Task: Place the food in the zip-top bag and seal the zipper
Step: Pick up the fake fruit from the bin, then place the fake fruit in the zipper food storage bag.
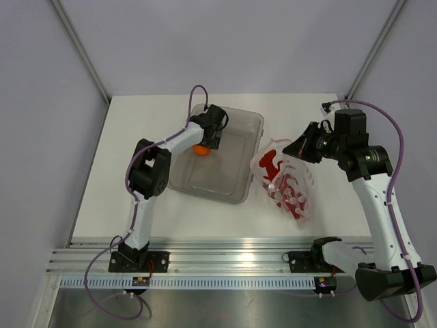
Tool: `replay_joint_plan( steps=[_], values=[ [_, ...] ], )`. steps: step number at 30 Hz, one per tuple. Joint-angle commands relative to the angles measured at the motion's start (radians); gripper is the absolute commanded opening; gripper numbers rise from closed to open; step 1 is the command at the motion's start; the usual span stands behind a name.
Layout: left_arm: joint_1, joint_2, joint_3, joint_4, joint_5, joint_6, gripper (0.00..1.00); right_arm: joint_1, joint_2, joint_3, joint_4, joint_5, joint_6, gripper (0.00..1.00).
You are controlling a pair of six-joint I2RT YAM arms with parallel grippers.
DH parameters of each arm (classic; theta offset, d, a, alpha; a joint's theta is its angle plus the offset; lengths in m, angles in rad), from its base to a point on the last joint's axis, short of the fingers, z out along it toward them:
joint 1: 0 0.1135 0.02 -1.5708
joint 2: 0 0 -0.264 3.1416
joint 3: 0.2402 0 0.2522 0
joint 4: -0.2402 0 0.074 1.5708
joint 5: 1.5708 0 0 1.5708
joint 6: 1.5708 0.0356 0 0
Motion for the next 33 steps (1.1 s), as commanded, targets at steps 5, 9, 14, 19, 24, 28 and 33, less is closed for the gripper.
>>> replay_joint_plan(
  steps=[5,9,14,19,24,28,33],
  values=[
    [0.001,-0.198,-0.044,0.055,0.072,0.011,0.50,0.006,-0.001,0.019,0.038,-0.011,-0.004,0.00],
    [-0.001,-0.378,-0.078,0.060,0.254,0.024,0.44,0.006,-0.004,0.010,0.039,-0.012,-0.004,0.00],
    [-0.063,-0.561,-0.084,0.105,0.435,0.022,0.37,0.007,0.007,0.008,0.048,-0.019,-0.006,0.00],
    [-0.166,-0.587,-0.027,0.112,0.630,-0.019,0.36,0.007,0.016,0.018,0.056,-0.031,-0.004,0.00],
    [-0.231,-0.561,-0.064,0.242,0.771,-0.125,0.36,0.006,0.008,0.025,0.051,-0.029,-0.001,0.00],
    [-0.277,-0.509,-0.069,0.267,0.787,-0.169,0.36,0.007,-0.001,0.030,0.048,-0.028,0.000,0.00],
    [-0.311,-0.482,-0.093,0.321,0.799,-0.235,0.37,0.007,-0.006,0.031,0.048,-0.031,0.002,0.00]
  ],
)
